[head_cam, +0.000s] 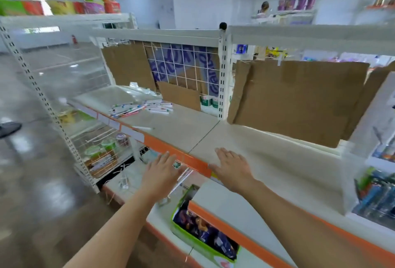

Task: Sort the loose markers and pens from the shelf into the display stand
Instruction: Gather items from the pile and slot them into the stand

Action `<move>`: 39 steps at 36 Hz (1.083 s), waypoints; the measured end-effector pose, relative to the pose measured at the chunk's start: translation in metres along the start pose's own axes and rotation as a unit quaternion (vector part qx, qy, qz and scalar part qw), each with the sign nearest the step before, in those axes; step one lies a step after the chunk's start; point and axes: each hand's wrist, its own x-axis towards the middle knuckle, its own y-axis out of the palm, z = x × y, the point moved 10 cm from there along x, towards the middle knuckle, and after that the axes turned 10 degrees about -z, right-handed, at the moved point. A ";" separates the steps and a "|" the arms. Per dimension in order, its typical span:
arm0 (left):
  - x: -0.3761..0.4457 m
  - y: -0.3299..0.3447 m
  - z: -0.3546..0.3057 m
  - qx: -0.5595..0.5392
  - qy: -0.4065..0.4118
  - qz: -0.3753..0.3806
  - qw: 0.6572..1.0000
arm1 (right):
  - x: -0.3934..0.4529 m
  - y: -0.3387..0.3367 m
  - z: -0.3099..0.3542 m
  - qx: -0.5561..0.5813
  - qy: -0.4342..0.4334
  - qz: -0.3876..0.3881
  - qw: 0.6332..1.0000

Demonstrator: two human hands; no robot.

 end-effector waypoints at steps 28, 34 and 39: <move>0.073 -0.020 0.220 0.050 -0.096 0.043 0.993 | 0.188 0.084 0.201 -0.011 -0.121 0.035 0.992; 0.132 -0.025 0.241 0.050 -0.104 0.039 0.992 | 0.260 0.096 0.207 -0.006 -0.113 0.011 0.994; 0.175 -0.020 0.260 0.044 -0.120 0.042 0.991 | 0.305 0.113 0.213 -0.037 -0.136 0.037 0.989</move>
